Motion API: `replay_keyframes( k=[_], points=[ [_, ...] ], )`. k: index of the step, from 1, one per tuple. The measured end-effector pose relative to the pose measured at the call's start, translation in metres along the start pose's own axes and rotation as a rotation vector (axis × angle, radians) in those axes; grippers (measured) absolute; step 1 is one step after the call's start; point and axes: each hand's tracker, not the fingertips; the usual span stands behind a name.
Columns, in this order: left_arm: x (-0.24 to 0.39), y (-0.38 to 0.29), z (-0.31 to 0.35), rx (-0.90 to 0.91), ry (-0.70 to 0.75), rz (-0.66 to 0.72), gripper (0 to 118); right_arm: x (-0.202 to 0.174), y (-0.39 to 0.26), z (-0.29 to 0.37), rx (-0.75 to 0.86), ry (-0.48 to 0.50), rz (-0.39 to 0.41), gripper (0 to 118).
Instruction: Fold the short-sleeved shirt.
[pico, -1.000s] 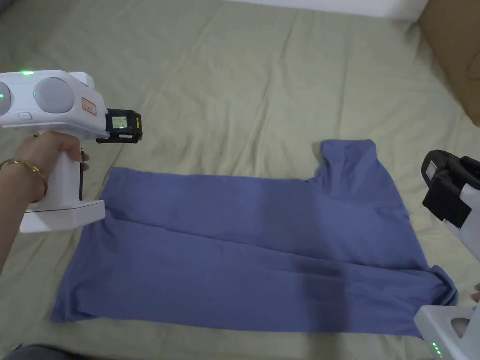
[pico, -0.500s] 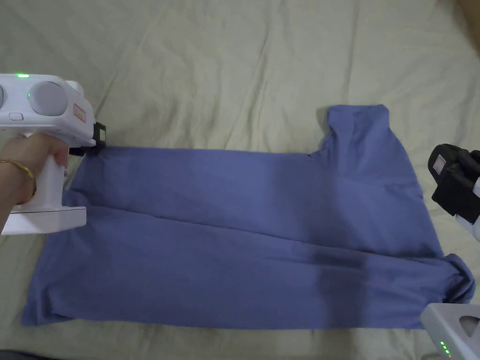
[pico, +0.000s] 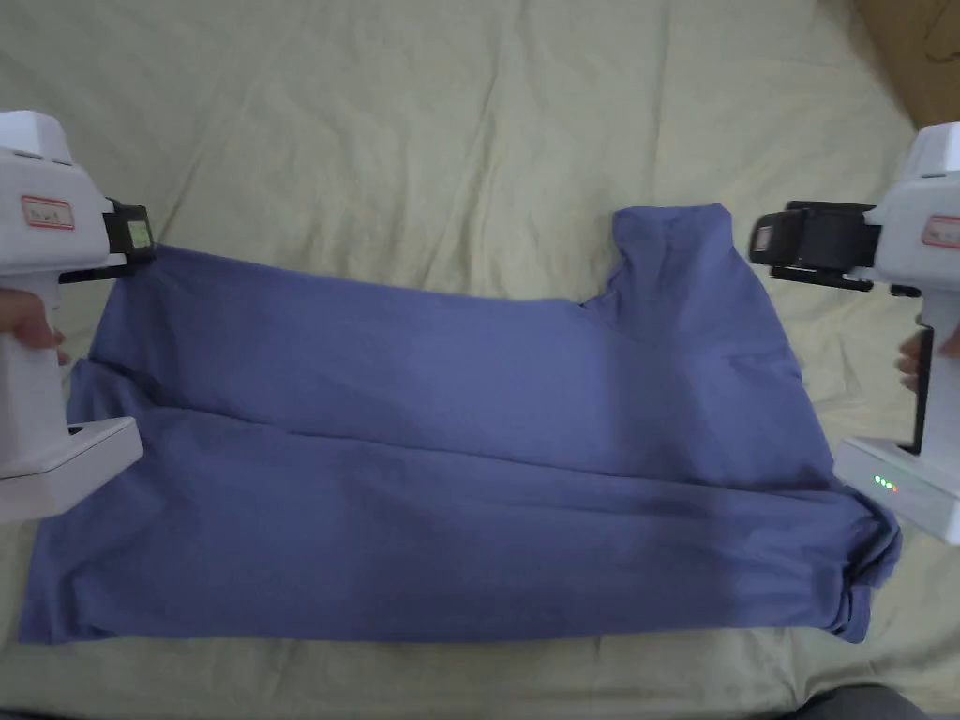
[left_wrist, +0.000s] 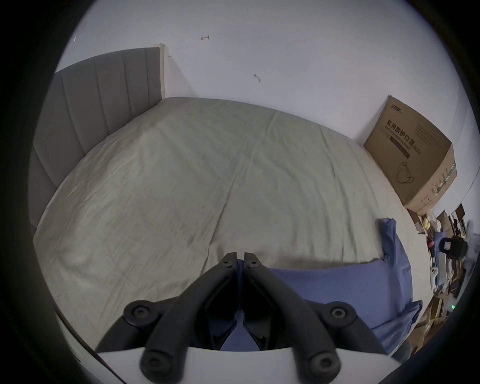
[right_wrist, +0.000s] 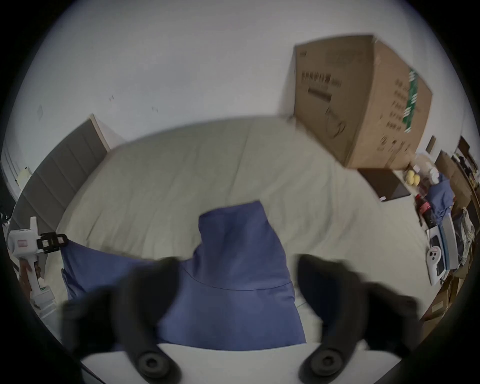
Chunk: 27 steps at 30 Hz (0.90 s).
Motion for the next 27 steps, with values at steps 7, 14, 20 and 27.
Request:
replay_keyframes(
  k=[7,14,20,27],
  points=[
    [0.007,-0.002,0.002,0.008,0.026,-0.035,0,0.030,0.005,-0.092,-0.233,-0.067,-0.119,116],
    [0.007,-0.007,-0.015,-0.014,0.051,-0.041,0,0.049,-0.011,-0.153,-0.321,-0.222,-0.117,97],
    [0.000,-0.006,-0.032,-0.050,0.075,-0.053,0,0.045,-0.004,-0.147,-0.290,-0.117,-0.182,0],
    [-0.024,0.002,-0.020,-0.024,0.032,0.000,0,0.049,0.003,-0.084,-0.185,-0.052,-0.139,0]
  ],
)
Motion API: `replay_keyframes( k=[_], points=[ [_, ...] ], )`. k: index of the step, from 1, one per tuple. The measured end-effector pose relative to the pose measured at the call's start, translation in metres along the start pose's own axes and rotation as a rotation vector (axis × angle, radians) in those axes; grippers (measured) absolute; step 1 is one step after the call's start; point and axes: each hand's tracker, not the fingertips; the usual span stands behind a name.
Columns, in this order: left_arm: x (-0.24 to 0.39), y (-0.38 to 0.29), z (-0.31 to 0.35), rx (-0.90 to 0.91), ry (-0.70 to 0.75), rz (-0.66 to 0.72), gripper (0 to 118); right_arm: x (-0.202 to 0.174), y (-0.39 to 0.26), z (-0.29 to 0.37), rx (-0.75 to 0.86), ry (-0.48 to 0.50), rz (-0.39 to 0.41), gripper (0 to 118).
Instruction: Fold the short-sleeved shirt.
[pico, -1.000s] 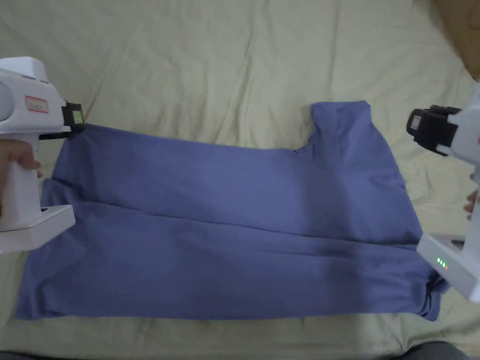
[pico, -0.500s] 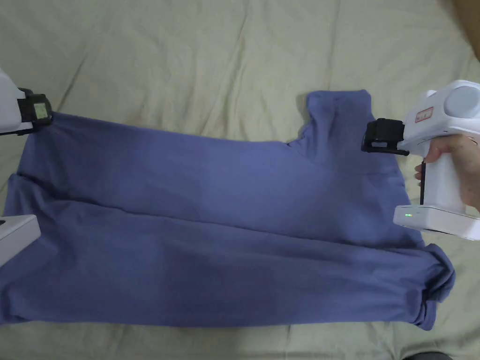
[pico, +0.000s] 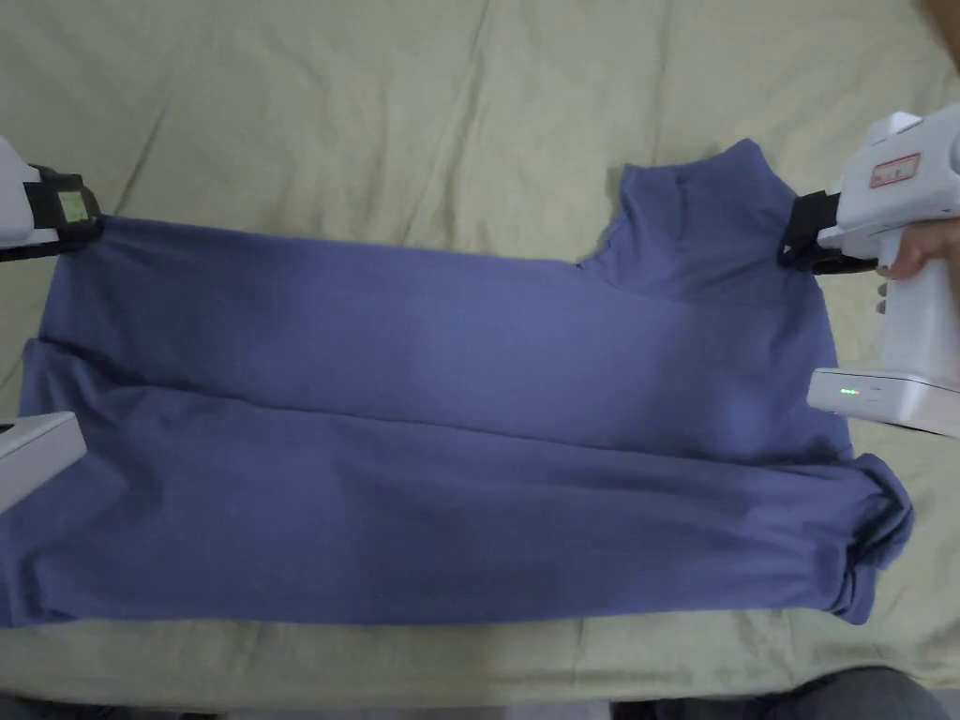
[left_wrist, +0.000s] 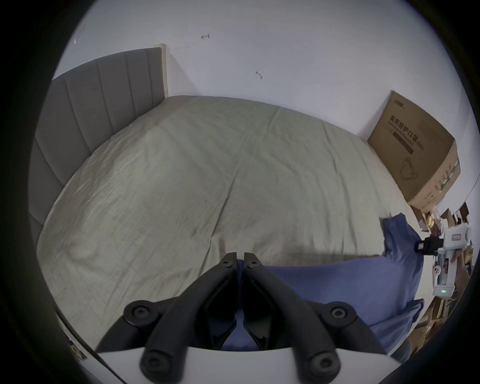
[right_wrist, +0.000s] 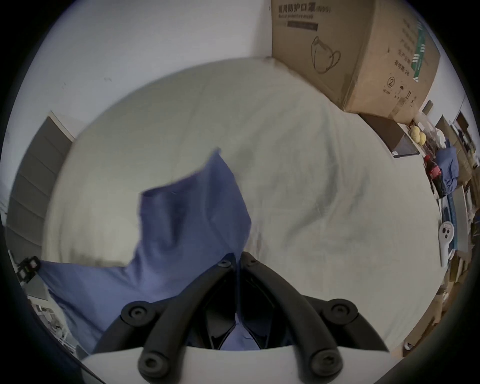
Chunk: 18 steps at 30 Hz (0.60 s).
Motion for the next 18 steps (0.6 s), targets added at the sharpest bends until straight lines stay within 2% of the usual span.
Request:
replay_keyframes(
  k=[1,4,9,15,18],
  points=[
    [-0.004,0.000,0.006,0.007,-0.005,0.008,0,0.002,-0.003,0.013,0.026,0.022,-0.007,0],
    [-0.016,-0.006,0.027,0.028,-0.033,0.044,0,0.003,-0.017,0.052,0.100,0.041,0.038,0],
    [-0.043,-0.028,0.062,0.061,-0.049,0.075,0,0.017,-0.056,0.108,0.167,0.063,0.036,0],
    [-0.054,-0.086,0.089,0.055,-0.051,0.107,0,0.042,-0.129,0.143,0.206,0.119,-0.074,0],
    [-0.062,-0.121,0.085,0.020,-0.027,0.139,0,0.049,-0.166,0.144,0.192,0.120,-0.098,0]
  ],
)
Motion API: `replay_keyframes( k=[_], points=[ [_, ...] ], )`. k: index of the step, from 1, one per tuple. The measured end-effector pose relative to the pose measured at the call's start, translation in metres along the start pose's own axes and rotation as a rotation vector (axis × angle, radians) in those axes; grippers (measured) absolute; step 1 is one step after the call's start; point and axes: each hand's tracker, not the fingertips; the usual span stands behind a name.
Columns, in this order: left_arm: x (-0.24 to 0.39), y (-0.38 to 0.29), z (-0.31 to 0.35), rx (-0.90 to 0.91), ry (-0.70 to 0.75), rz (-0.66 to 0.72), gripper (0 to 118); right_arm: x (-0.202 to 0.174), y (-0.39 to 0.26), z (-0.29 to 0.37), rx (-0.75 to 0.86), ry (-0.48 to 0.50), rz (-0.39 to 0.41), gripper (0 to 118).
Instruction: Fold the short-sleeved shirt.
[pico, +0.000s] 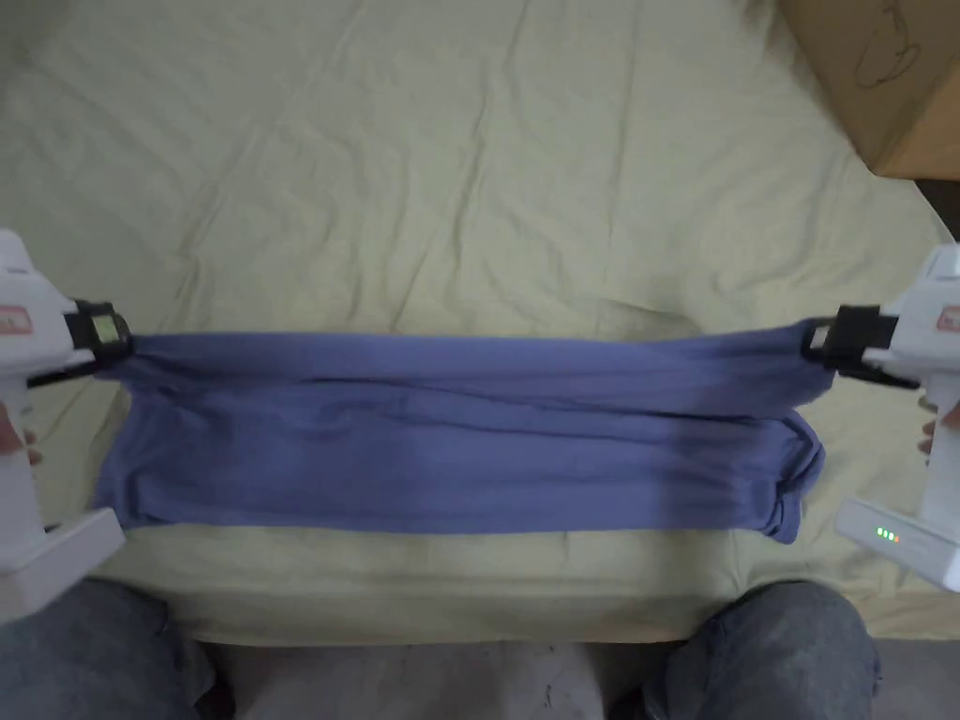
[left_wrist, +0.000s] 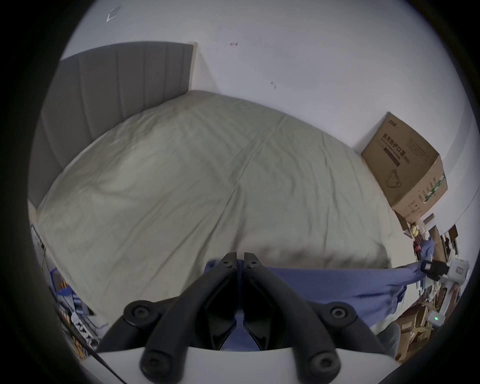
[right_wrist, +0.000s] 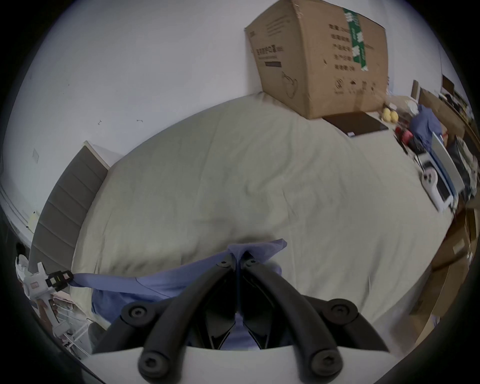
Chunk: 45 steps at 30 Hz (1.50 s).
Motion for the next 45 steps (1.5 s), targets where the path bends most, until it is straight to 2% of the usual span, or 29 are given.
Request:
replay_keyframes(
  k=[2,3,4,5,6,7,8,9,10,11,12,14,16,20,23,25,27,28,29,30,31,32,35,37,43,44,45],
  points=[
    [-0.008,-0.022,-0.004,-0.038,0.025,0.018,1,0.006,-0.023,0.000,-0.023,-0.012,-0.009,0],
    [-0.012,-0.034,-0.006,-0.050,0.043,0.031,7,0.010,-0.034,-0.001,-0.045,-0.017,-0.018,0],
    [-0.016,-0.046,-0.008,-0.062,0.052,0.047,18,0.013,-0.045,-0.001,-0.063,-0.021,-0.025,0],
    [-0.021,-0.055,-0.009,-0.083,0.065,0.064,39,0.016,-0.056,-0.001,-0.073,-0.028,-0.036,1],
    [-0.026,-0.062,-0.010,-0.093,0.084,0.079,62,0.017,-0.062,0.000,-0.082,-0.034,-0.040,10],
    [-0.033,-0.066,-0.011,-0.100,0.116,0.100,81,0.018,-0.067,0.003,-0.093,-0.050,-0.036,31],
    [-0.039,-0.068,-0.010,-0.104,0.130,0.113,95,0.020,-0.072,0.007,-0.094,-0.083,-0.027,71],
    [-0.043,-0.066,-0.006,-0.098,0.136,0.125,97,0.020,-0.071,0.013,-0.082,-0.109,0.003,94],
    [-0.047,-0.061,0.001,-0.063,0.140,0.140,97,0.017,-0.066,0.021,-0.071,-0.139,0.037,106],
    [-0.050,-0.056,0.009,-0.006,0.129,0.145,97,0.014,-0.062,0.031,-0.029,-0.173,0.055,110],
    [-0.010,-0.059,0.051,0.051,0.123,0.140,97,0.011,-0.056,0.042,0.029,-0.184,0.071,110],
    [0.009,-0.046,0.082,0.176,0.112,0.097,101,0.002,-0.039,0.069,0.151,-0.163,0.108,110],
    [0.033,-0.034,0.111,0.300,0.112,0.006,106,-0.016,-0.031,0.094,0.276,-0.146,0.156,110],
    [0.083,-0.033,0.153,0.548,0.140,-0.189,114,-0.057,-0.034,0.127,0.524,-0.162,0.308,110],
    [0.115,-0.041,0.167,0.636,0.156,-0.289,113,-0.080,-0.043,0.136,0.613,-0.127,0.345,111],
    [0.123,-0.042,0.168,0.612,0.145,-0.303,107,-0.089,-0.050,0.138,0.616,-0.095,0.339,111],
    [0.132,-0.053,0.173,0.628,0.050,-0.318,77,-0.093,-0.057,0.134,0.626,-0.042,0.324,108],
    [0.130,-0.053,0.170,0.622,0.041,-0.303,59,-0.095,-0.062,0.133,0.625,-0.035,0.318,100],
    [0.133,-0.055,0.168,0.614,0.043,-0.303,34,-0.097,-0.066,0.132,0.627,-0.031,0.316,76],
    [0.136,-0.058,0.167,0.608,0.035,-0.308,19,-0.095,-0.068,0.128,0.627,-0.029,0.314,46],
    [0.140,-0.062,0.166,0.611,0.029,-0.314,9,-0.096,-0.070,0.125,0.625,-0.029,0.309,15],
    [0.138,-0.061,0.161,0.603,0.025,-0.325,1,-0.096,-0.071,0.122,0.620,-0.028,0.304,0],
    [0.143,-0.065,0.160,0.567,0.007,-0.356,0,-0.098,-0.077,0.120,0.600,0.006,0.275,0],
    [0.140,-0.064,0.156,0.546,-0.028,-0.348,0,-0.100,-0.080,0.118,0.606,-0.005,0.262,0],
    [0.114,-0.045,0.144,0.436,-0.139,-0.217,2,-0.104,-0.080,0.112,0.574,-0.003,0.283,0],
    [0.105,-0.039,0.139,0.401,-0.182,-0.172,17,-0.104,-0.079,0.112,0.568,-0.003,0.288,0],
    [0.095,-0.032,0.136,0.369,-0.234,-0.132,39,-0.104,-0.078,0.111,0.561,-0.001,0.287,0]
  ],
)
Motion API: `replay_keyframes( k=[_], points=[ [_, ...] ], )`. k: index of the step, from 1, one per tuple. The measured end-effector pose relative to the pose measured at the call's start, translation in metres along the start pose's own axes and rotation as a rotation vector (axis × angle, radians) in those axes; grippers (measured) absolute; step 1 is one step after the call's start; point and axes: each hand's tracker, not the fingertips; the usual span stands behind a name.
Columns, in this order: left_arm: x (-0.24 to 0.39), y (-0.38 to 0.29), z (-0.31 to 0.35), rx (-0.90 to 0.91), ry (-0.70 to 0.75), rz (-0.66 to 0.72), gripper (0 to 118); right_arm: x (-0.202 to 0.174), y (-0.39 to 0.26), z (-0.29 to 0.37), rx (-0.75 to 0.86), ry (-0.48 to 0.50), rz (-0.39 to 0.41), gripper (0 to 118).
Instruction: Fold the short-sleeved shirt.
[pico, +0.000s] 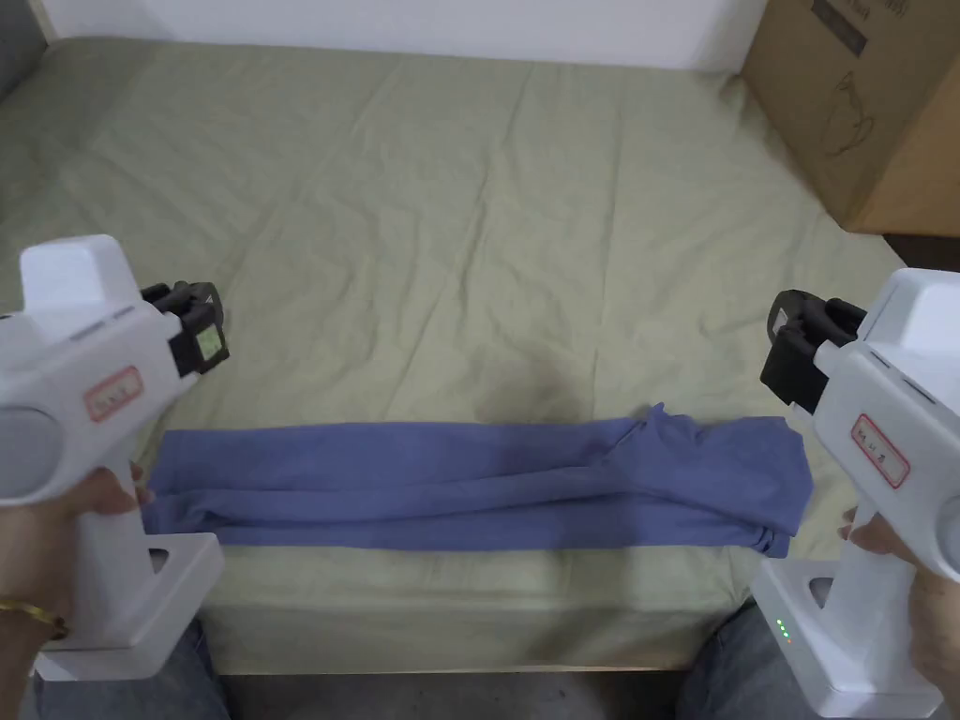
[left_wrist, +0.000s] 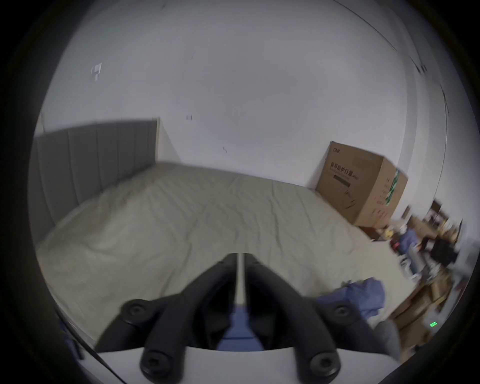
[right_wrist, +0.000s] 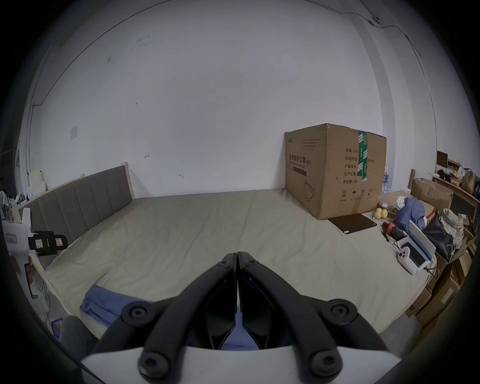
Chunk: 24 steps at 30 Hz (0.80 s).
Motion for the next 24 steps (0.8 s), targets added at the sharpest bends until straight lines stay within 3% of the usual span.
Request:
replay_keyframes(
  k=[3,5,16,24],
  points=[
    [-0.041,0.006,-0.009,-0.078,-0.051,0.118,69,-0.002,0.000,-0.004,-0.021,-0.015,-0.011,0],
    [-0.066,0.002,-0.017,-0.124,-0.062,0.152,117,-0.004,0.000,-0.005,-0.024,-0.022,-0.025,0],
    [-0.180,-0.067,-0.095,-0.611,-0.119,0.461,118,-0.013,-0.004,-0.030,-0.096,-0.061,-0.055,0],
    [-0.186,-0.085,-0.111,-0.631,-0.193,0.553,117,-0.008,-0.003,-0.029,-0.127,-0.093,-0.036,0]
  ],
)
